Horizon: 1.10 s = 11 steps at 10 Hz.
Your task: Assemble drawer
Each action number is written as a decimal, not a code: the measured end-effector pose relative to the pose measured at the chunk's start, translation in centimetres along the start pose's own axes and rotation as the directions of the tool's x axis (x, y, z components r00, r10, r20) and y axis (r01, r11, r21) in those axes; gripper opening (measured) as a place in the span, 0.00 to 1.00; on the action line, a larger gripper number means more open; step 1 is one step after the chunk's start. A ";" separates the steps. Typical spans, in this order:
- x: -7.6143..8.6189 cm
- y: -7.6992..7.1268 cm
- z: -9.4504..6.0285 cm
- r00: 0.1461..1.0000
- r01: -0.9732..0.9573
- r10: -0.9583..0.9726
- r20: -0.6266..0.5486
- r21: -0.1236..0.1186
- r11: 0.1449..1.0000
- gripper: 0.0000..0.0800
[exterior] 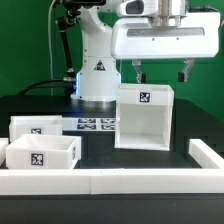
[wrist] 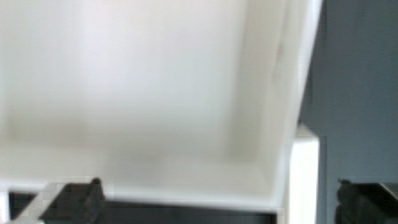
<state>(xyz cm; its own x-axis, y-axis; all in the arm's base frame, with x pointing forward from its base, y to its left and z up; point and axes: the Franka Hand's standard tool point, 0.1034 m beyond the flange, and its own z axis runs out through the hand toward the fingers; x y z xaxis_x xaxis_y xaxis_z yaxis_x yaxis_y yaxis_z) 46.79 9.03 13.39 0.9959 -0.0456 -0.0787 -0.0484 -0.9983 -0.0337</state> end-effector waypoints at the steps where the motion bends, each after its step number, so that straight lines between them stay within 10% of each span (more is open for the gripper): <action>1: -0.5 -0.1 0.1 0.999 -0.004 0.004 0.032 -0.006 1.000 0.81; 11: -2.6 -2.8 3.5 0.999 0.049 -0.049 0.002 0.001 0.999 0.81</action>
Offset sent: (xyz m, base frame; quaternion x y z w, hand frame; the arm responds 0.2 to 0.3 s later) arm -0.0203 0.0140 -0.0128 -0.0085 0.0246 0.0066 0.9996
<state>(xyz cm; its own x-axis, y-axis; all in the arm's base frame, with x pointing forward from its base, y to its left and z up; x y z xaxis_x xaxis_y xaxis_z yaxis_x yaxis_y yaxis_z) 44.09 12.06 10.22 0.9969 0.0030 -0.0792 0.0000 -0.9993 -0.0381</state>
